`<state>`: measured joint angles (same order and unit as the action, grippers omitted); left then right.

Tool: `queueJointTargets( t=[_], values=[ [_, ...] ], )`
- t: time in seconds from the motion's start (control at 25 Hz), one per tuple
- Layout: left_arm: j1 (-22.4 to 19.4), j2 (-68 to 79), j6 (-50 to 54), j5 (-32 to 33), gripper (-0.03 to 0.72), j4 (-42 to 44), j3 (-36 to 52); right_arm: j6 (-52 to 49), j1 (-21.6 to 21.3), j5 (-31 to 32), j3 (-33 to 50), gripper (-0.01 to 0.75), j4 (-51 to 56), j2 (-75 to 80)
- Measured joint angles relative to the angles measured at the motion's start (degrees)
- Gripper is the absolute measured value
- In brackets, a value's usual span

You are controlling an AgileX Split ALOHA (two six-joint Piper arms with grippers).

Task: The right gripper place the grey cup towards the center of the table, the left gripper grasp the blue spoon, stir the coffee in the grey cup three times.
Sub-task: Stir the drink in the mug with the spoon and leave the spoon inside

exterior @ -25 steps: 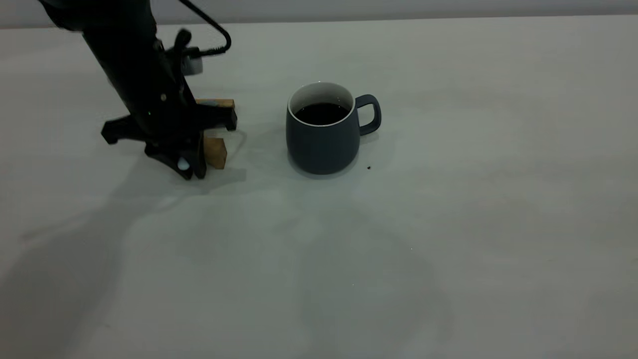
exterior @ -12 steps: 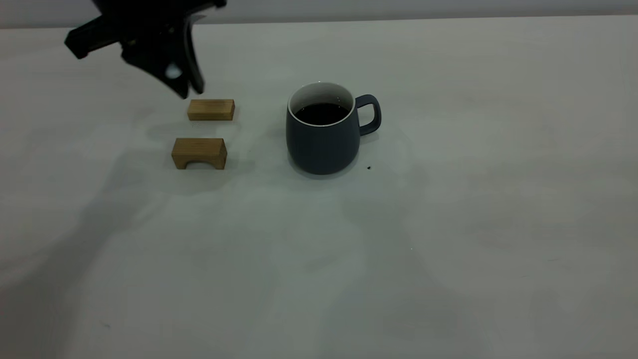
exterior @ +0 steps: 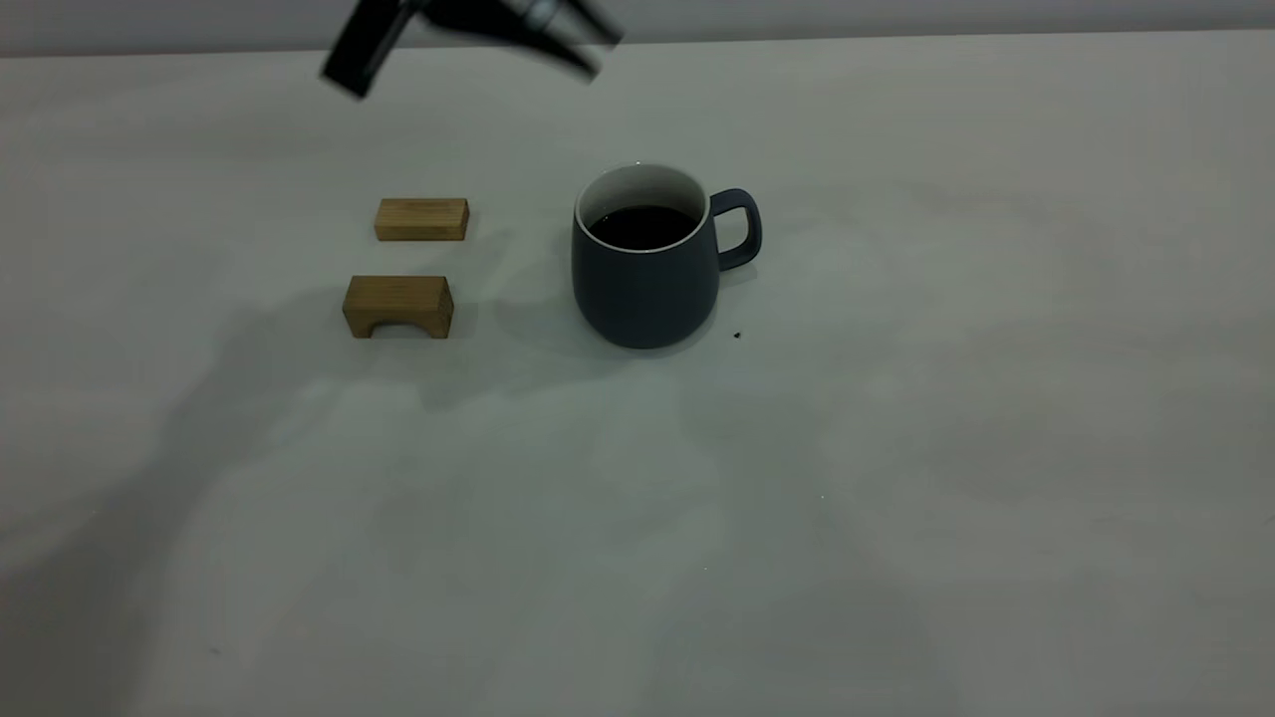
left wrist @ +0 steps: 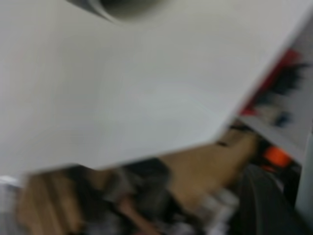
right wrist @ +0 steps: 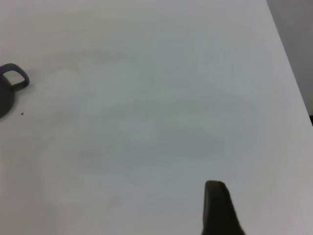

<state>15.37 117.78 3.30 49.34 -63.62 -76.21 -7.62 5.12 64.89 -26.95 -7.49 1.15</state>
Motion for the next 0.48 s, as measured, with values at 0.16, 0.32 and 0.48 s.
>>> queueJointTargets(
  t=[0.16, 0.32, 0.48],
  values=[
    [0.0, 0.0, 0.1, 3.0, 0.134, -10.2, 0.0, 0.0, 0.0, 0.0, 0.0, 0.497, 0.0, 0.0],
    [0.0, 0.0, 4.5, 0.6, 0.134, -16.6, 0.0, 0.0, 0.0, 0.0, 0.0, 0.497, 0.0, 0.0],
    [-0.1, 0.0, 19.4, -2.4, 0.134, -19.6, 0.0, 0.0, 0.0, 0.0, 0.0, 0.497, 0.0, 0.0]
  ],
)
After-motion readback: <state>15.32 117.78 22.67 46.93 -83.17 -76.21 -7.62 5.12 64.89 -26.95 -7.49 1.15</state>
